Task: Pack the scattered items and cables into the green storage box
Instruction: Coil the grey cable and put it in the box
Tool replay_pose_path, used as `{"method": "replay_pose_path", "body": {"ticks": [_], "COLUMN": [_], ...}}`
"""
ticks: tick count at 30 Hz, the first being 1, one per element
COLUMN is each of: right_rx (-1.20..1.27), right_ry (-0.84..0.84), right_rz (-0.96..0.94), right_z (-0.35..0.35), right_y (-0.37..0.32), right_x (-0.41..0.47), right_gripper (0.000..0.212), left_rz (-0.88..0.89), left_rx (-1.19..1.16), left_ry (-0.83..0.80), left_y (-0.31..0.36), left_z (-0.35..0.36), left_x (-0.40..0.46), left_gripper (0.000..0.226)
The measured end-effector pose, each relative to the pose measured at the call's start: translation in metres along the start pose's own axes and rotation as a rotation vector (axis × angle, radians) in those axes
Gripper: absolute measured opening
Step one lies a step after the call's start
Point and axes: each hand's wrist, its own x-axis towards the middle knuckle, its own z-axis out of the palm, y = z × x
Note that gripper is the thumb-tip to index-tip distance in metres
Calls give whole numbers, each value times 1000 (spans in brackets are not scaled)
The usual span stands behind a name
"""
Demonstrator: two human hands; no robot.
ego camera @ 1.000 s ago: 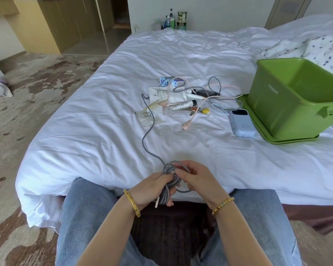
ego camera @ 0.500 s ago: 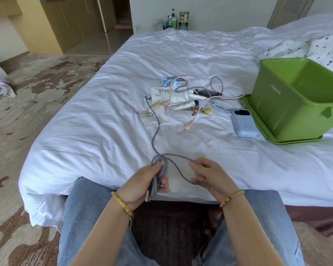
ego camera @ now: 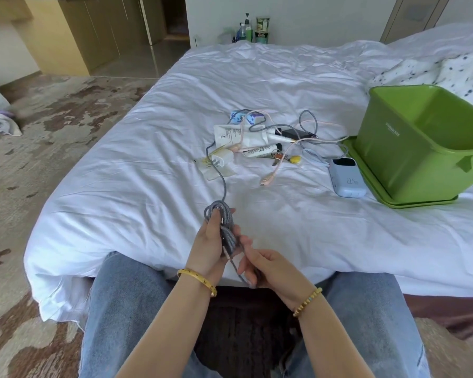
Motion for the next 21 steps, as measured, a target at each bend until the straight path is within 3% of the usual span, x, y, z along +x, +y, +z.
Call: {"method": "replay_pose_path", "body": {"ticks": [2,6,12,17,21], "right_rx": [-145,-190,-11,-68,-122], "right_ry": [30,-24,-211,-64,128], "right_rz": [-39,-50,-53,-159,-158], "right_z": [0,-1,-4,-8,-6], "right_y": [5,13,6,0,-6], "right_x": [-1,-3,-5,-8,-4], "right_gripper": [46,36,25,27,41], "left_rz": [22,49,-6,16,57], "left_rx": [-18,17,33,55,346], "left_ry": [43,156,239,276,250], "left_y": [2,4,3,16,14], "left_z": [-2,-10,-15,-18,-21], "left_x": [4,8,10,18,20], "left_gripper": [38,40,38,42,45]}}
